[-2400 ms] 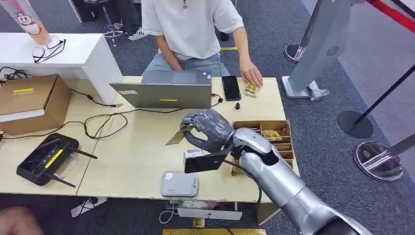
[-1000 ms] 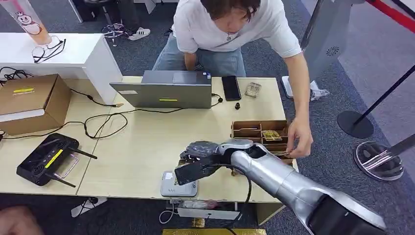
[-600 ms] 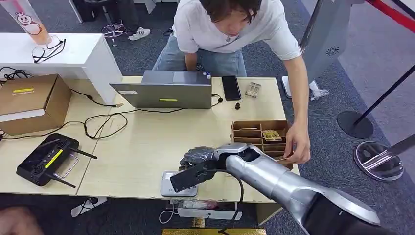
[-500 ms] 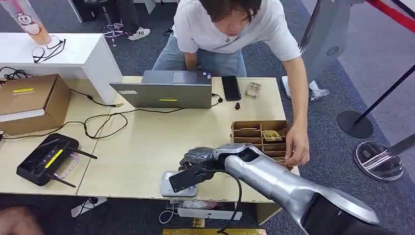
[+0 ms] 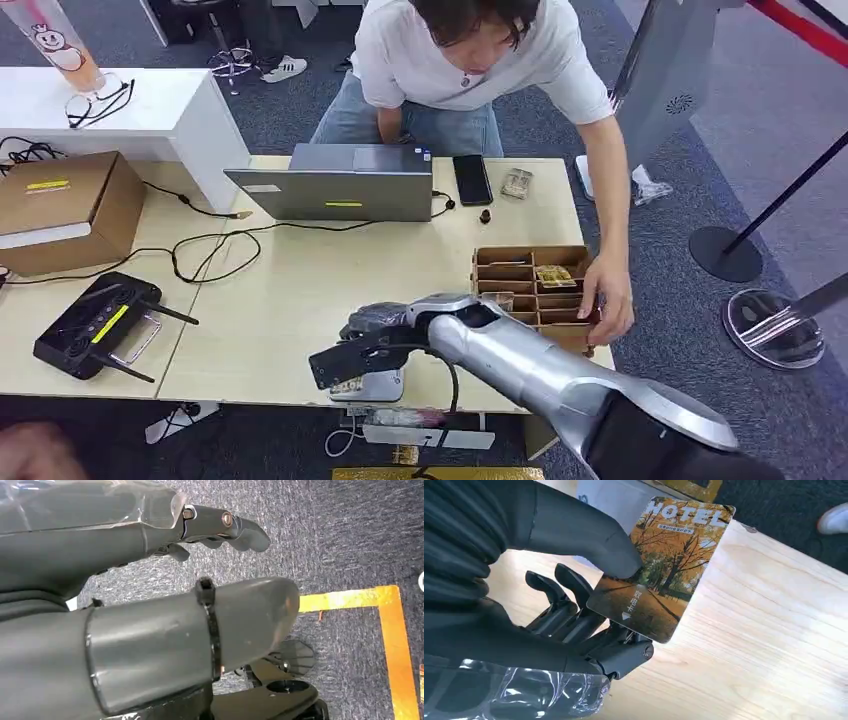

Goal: Pass the card to the sensor for recognition and then transmit it.

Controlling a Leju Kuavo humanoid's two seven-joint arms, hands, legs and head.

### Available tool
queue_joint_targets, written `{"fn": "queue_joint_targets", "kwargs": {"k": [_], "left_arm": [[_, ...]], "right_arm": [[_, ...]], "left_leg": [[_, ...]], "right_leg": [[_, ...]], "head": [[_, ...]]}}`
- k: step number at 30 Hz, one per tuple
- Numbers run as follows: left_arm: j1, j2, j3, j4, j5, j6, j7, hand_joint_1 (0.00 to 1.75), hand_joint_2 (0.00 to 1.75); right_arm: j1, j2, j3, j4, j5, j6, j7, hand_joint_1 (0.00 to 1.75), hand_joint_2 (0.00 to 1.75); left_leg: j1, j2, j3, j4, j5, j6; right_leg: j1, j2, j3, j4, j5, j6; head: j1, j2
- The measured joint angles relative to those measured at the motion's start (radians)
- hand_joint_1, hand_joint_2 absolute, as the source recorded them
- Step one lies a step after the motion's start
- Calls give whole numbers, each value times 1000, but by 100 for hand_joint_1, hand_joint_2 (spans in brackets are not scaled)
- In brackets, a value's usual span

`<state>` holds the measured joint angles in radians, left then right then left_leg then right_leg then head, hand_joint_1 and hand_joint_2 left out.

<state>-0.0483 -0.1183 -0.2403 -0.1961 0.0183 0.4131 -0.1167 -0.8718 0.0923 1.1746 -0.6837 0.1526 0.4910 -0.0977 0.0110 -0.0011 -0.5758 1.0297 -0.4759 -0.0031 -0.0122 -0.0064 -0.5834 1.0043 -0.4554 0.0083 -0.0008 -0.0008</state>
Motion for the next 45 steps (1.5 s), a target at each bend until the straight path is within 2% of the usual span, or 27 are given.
{"fn": "queue_joint_targets", "kwargs": {"k": [8,17,45], "left_arm": [[-5,0,-1,0,-7,-2,9,0,0],[-6,-4,-3,0,-19,-2,9,0,0],[-6,-4,-8,0,-23,-16,18,0,0]], "right_arm": [[-16,36,0,46,2,-2,42,175,175],[-18,51,18,98,37,-12,75,175,175],[-33,87,98,233,113,-22,94,175,175]], "left_leg": [[0,0,0,0,0,0],[0,0,0,0,0,0],[0,0,0,0,0,0]], "right_leg": [[0,0,0,0,0,0],[0,0,0,0,0,0],[0,0,0,0,0,0]], "head": [[0,0],[0,0],[0,0]]}}
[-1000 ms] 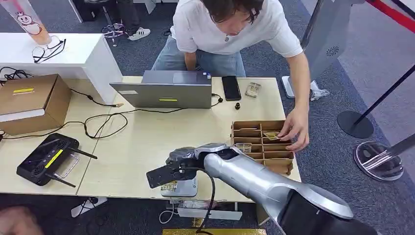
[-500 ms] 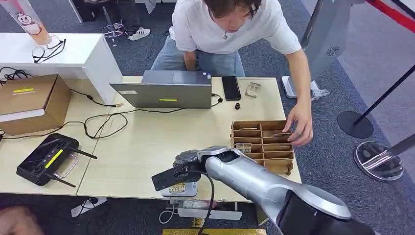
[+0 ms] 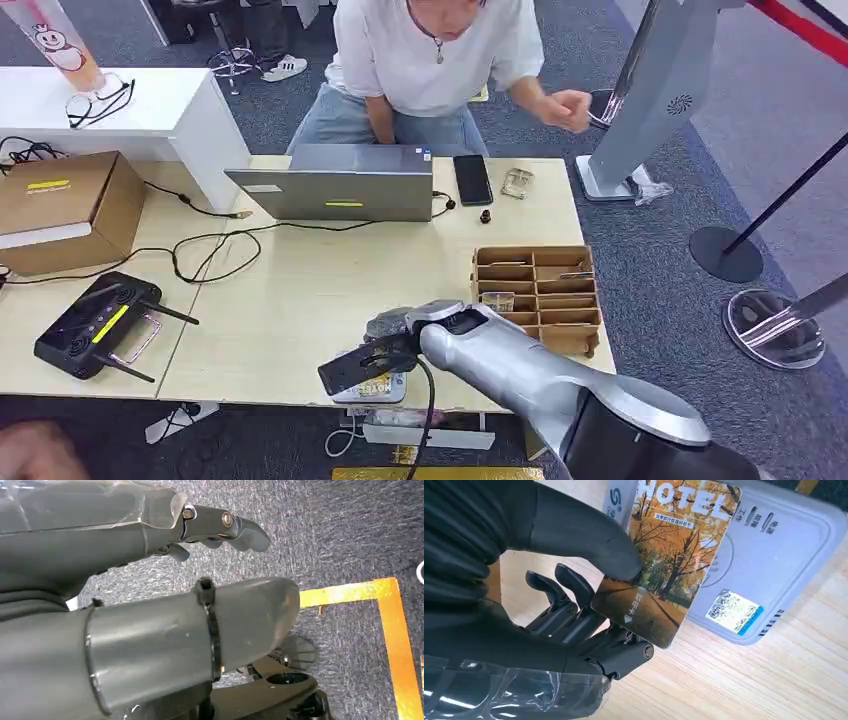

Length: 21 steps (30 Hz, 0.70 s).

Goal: Pass the card to the sensor for recognition and then transmit it.

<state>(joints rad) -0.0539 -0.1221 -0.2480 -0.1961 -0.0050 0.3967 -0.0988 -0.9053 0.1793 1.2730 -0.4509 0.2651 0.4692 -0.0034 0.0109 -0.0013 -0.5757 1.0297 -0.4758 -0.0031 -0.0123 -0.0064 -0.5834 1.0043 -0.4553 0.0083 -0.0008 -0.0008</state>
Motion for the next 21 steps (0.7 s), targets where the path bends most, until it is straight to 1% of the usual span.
{"fn": "queue_joint_targets", "kwargs": {"k": [8,21], "left_arm": [[0,0,0,0,3,0,0,0,0],[0,0,0,0,4,2,0,0,0]], "right_arm": [[-1,17,12,21,15,-9,15,175,175],[-1,32,18,39,14,-19,18,175,175]], "left_leg": [[0,0,0,0,0,0],[0,0,0,0,0,0]], "right_leg": [[0,0,0,0,0,0],[0,0,0,0,0,0]], "head": [[0,0],[0,0]]}}
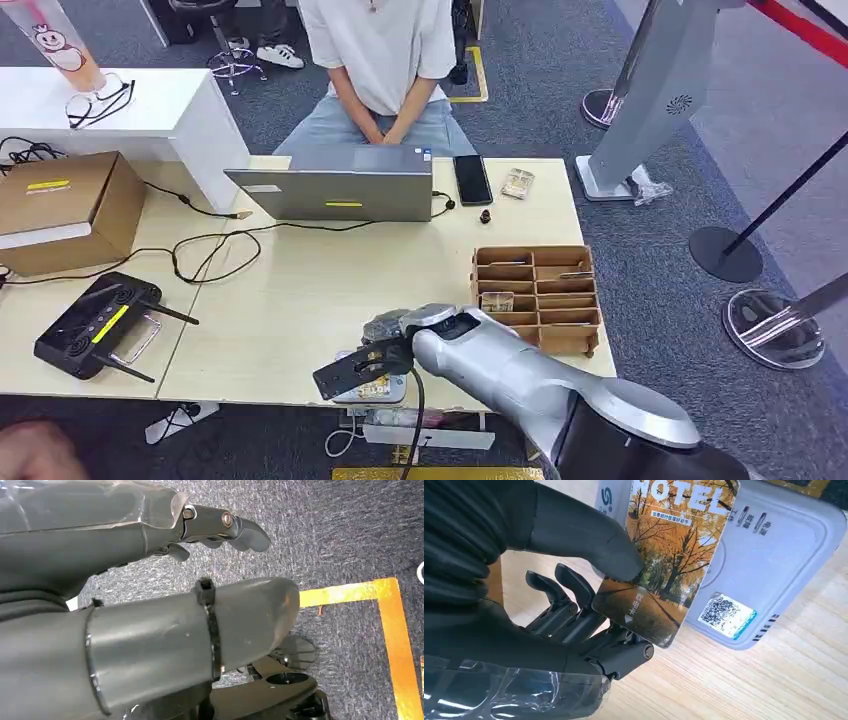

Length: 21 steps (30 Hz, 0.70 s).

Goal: Pass the card to the sensor for recognition and then transmit it.

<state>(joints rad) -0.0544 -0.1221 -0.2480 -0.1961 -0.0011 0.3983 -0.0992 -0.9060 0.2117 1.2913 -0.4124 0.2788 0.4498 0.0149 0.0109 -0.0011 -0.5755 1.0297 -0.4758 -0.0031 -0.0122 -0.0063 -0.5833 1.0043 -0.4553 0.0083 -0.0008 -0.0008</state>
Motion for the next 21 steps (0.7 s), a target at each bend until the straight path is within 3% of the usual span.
{"fn": "queue_joint_targets", "kwargs": {"k": [21], "left_arm": [[0,0,0,0,-8,-11,2,0,0]], "right_arm": [[-6,0,-1,3,-21,-9,-15,175,175]], "left_leg": [[0,0,0,0,0,0]], "right_leg": [[0,0,0,0,0,0]], "head": [[0,0]]}}
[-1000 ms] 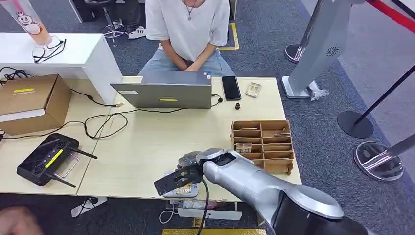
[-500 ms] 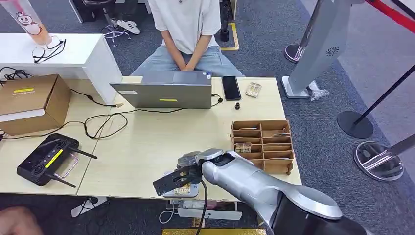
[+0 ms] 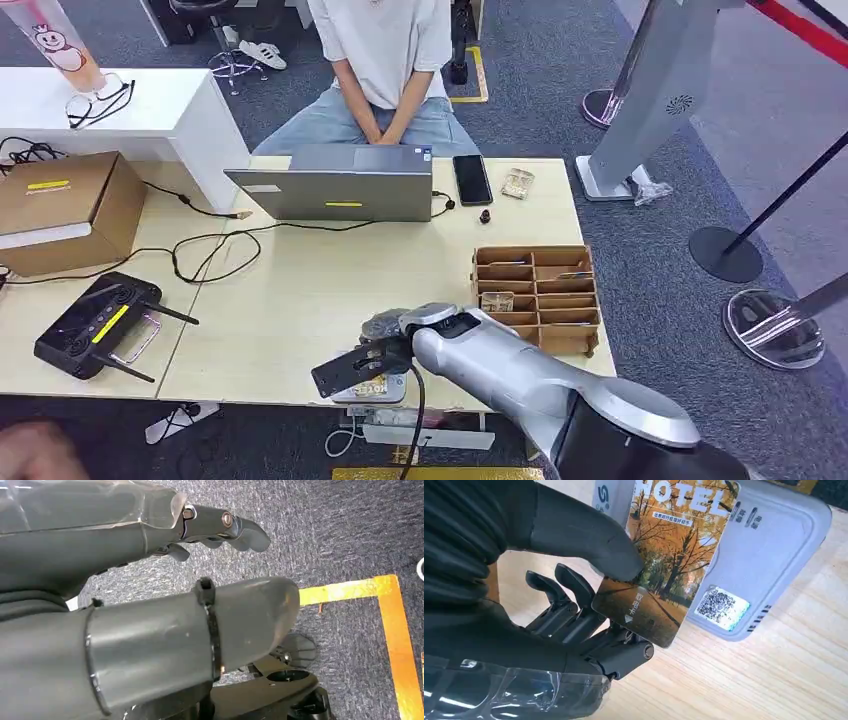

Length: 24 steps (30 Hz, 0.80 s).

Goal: Pass the card to the sensor for recognition and then transmit it.

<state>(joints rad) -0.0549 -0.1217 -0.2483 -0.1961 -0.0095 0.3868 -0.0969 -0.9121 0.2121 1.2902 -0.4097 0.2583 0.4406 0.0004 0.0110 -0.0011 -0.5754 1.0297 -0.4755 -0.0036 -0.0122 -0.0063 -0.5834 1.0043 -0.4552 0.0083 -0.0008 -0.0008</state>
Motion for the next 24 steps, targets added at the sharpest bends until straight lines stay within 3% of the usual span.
{"fn": "queue_joint_targets", "kwargs": {"k": [24], "left_arm": [[1,-1,0,0,-1,6,-12,0,0]], "right_arm": [[-49,-44,-71,-93,-74,-24,-38,175,175]], "left_leg": [[0,0,0,0,0,0]], "right_leg": [[0,0,0,0,0,0]], "head": [[0,0]]}}
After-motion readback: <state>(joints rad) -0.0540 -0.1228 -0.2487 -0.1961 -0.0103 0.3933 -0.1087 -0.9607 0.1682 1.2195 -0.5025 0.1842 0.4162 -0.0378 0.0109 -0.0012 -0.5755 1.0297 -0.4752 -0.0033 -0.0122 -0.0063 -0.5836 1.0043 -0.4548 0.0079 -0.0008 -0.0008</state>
